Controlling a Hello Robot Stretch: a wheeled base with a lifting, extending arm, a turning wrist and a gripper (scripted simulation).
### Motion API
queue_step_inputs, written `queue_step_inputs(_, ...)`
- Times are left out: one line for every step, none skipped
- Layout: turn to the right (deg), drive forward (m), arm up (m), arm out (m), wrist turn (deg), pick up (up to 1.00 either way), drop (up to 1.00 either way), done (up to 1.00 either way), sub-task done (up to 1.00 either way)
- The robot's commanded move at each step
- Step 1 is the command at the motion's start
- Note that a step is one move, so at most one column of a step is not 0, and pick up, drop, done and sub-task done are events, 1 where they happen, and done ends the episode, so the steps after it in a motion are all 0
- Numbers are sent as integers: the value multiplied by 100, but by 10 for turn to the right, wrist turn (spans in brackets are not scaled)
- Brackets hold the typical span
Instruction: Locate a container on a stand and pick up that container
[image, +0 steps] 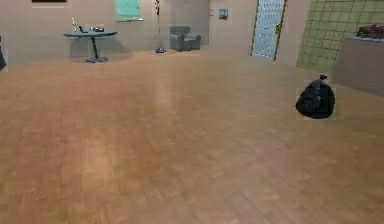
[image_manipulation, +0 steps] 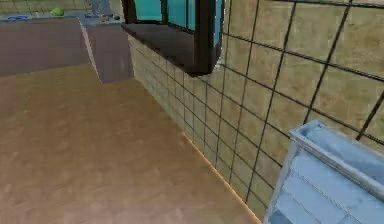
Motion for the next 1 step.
queue_step_inputs(-450,0,0,0,0,0,0,0,0)
